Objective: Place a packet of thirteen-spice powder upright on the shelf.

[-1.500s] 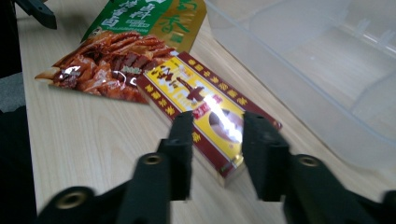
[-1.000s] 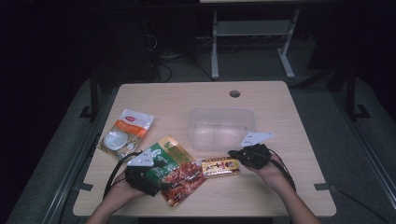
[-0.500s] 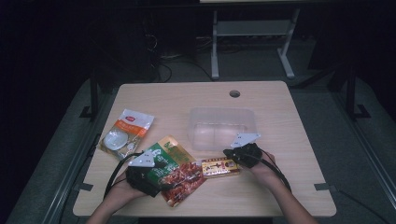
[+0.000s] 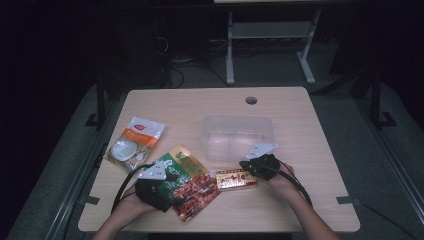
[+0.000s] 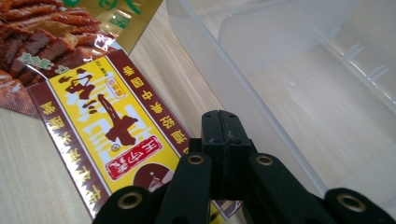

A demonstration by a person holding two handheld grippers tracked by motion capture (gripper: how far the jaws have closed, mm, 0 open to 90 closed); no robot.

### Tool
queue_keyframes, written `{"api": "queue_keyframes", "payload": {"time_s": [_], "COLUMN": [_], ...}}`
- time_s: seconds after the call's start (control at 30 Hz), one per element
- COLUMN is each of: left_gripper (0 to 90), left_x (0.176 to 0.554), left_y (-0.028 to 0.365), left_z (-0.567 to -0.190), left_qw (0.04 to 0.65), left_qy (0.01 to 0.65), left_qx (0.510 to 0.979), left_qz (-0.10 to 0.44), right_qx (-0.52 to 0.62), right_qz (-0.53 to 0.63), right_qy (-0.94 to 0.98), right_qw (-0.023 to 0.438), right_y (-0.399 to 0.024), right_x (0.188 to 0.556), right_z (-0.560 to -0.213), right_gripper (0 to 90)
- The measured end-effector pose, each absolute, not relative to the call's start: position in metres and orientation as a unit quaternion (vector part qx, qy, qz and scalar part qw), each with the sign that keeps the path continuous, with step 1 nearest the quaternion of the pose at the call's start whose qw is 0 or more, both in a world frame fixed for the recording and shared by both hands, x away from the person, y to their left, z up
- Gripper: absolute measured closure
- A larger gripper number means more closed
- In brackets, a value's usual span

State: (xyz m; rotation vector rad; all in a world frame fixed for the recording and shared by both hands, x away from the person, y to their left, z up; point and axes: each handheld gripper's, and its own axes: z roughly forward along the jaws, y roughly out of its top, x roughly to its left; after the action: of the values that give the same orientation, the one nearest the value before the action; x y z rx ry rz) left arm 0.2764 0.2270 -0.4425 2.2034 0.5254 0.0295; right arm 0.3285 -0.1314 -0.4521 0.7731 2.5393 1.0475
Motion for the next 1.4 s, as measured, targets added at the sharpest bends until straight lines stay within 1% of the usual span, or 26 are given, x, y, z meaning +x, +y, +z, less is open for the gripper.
{"api": "queue_keyframes", "payload": {"time_s": [0.2, 0.4, 0.6, 0.63, 0.77, 0.8, 0.83, 0.87, 0.9, 0.93, 0.97, 1.0, 1.03, 1.07, 1.13, 1.17, 1.23, 1.27, 1.3, 1.4], "left_gripper": [12.9, 12.9, 12.9, 12.9, 12.9, 12.9, 12.9, 12.9, 12.9, 12.9, 12.9, 12.9, 12.9, 12.9, 12.9, 12.9, 12.9, 12.9, 12.9, 12.9], "left_x": [0.276, 0.275, 0.274, 0.273, 0.272, 0.271, 0.271, 0.27, 0.27, 0.27, 0.27, 0.27, 0.27, 0.269, 0.269, 0.269, 0.269, 0.269, 0.269, 0.27], "left_y": [0.226, 0.226, 0.227, 0.226, 0.225, 0.224, 0.223, 0.222, 0.222, 0.222, 0.222, 0.222, 0.222, 0.222, 0.223, 0.223, 0.223, 0.223, 0.223, 0.222], "left_z": [-0.443, -0.442, -0.443, -0.444, -0.445, -0.445, -0.446, -0.446, -0.446, -0.447, -0.448, -0.448, -0.448, -0.449, -0.449, -0.449, -0.449, -0.449, -0.45, -0.449], "left_qw": [0.423, 0.421, 0.421, 0.42, 0.416, 0.414, 0.413, 0.413, 0.413, 0.414, 0.412, 0.412, 0.411, 0.412, 0.412, 0.412, 0.412, 0.412, 0.415, 0.415], "left_qy": [0.206, 0.203, 0.201, 0.198, 0.193, 0.191, 0.189, 0.189, 0.189, 0.189, 0.185, 0.185, 0.185, 0.185, 0.186, 0.186, 0.186, 0.186, 0.185, 0.181], "left_qx": [0.882, 0.884, 0.885, 0.886, 0.889, 0.89, 0.891, 0.891, 0.891, 0.891, 0.892, 0.892, 0.893, 0.892, 0.892, 0.892, 0.892, 0.892, 0.891, 0.891], "left_qz": [0.009, 0.009, 0.008, 0.008, 0.005, 0.005, 0.004, 0.002, 0.002, 0.001, 0.001, 0.001, 0.0, 0.001, 0.0, 0.0, 0.0, 0.0, -0.001, 0.0], "right_qx": [0.267, 0.262, 0.265, 0.263, 0.259, 0.258, 0.261, 0.266, 0.266, 0.269, 0.277, 0.277, 0.281, 0.28, 0.282, 0.282, 0.279, 0.279, 0.276, 0.272], "right_qz": [0.353, 0.343, 0.345, 0.343, 0.339, 0.34, 0.341, 0.348, 0.348, 0.358, 0.364, 0.364, 0.366, 0.367, 0.365, 0.365, 0.363, 0.363, 0.359, 0.353], "right_qy": [0.886, 0.894, 0.895, 0.897, 0.901, 0.901, 0.9, 0.896, 0.896, 0.891, 0.887, 0.887, 0.885, 0.885, 0.886, 0.886, 0.887, 0.887, 0.89, 0.893], "right_qw": [0.141, 0.124, 0.1, 0.089, 0.076, 0.074, 0.079, 0.077, 0.077, 0.071, 0.066, 0.066, 0.063, 0.061, 0.058, 0.058, 0.055, 0.055, 0.055, 0.059], "right_y": [-0.133, -0.137, -0.146, -0.149, -0.152, -0.153, -0.157, -0.161, -0.161, -0.165, -0.17, -0.17, -0.172, -0.175, -0.177, -0.177, -0.179, -0.179, -0.177, -0.173], "right_x": [0.329, 0.325, 0.316, 0.312, 0.304, 0.302, 0.298, 0.296, 0.296, 0.294, 0.288, 0.288, 0.284, 0.275, 0.266, 0.266, 0.256, 0.256, 0.252, 0.252], "right_z": [-0.454, -0.455, -0.455, -0.454, -0.453, -0.452, -0.448, -0.445, -0.445, -0.442, -0.439, -0.439, -0.439, -0.441, -0.442, -0.442, -0.443, -0.443, -0.444, -0.445], "right_gripper": [89.8, 89.7, 89.7, 89.7, 89.6, 87.5, 80.9, 77.3, 77.3, 71.2, 58.5, 58.5, 54.3, 45.9, 39.9, 39.9, 33.3, 33.3, 30.5, 28.6]}}
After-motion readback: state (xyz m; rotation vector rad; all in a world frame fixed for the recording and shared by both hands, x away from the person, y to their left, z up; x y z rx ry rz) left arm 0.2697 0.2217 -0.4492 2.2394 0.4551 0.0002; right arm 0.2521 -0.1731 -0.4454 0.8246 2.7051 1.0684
